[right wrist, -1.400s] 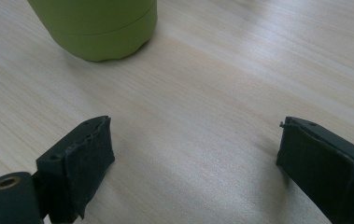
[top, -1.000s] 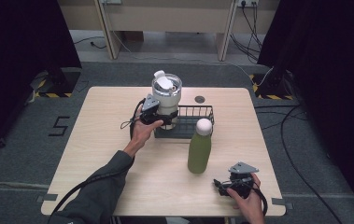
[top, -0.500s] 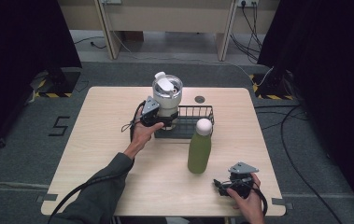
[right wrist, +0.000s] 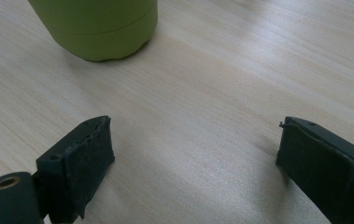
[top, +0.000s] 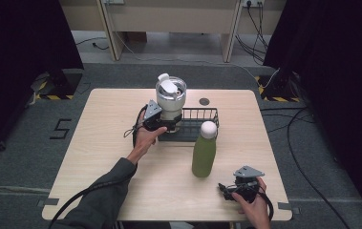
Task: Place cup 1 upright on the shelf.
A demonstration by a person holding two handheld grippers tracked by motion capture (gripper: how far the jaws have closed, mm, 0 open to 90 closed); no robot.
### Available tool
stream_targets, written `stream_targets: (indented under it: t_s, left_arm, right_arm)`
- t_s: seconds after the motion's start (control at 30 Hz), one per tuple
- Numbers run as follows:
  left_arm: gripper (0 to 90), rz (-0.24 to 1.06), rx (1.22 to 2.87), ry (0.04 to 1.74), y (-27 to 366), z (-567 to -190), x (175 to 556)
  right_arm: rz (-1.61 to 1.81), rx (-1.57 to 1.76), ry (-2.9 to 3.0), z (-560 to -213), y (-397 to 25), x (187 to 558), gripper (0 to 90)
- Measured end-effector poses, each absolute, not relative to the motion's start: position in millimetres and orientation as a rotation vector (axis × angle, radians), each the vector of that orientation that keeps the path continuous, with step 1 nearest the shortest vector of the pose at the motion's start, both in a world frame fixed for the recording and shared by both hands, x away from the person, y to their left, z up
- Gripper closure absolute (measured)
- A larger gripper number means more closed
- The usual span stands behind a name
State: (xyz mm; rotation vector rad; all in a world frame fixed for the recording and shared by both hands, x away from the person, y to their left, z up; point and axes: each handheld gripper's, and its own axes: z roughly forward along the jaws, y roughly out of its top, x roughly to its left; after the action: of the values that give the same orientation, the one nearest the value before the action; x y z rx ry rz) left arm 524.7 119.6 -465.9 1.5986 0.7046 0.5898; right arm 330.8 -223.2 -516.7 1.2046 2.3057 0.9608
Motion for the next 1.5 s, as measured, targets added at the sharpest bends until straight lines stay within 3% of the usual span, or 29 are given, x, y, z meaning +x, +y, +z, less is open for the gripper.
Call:
stream_targets:
  t_s: [1.5]
  left_arm:
    - [10.7,0.576,1.620,0.690,132.6,-469.7,514.6]
  right_arm:
    - [0.965,1.204,2.305,-516.9,-223.1,331.0,10.6]
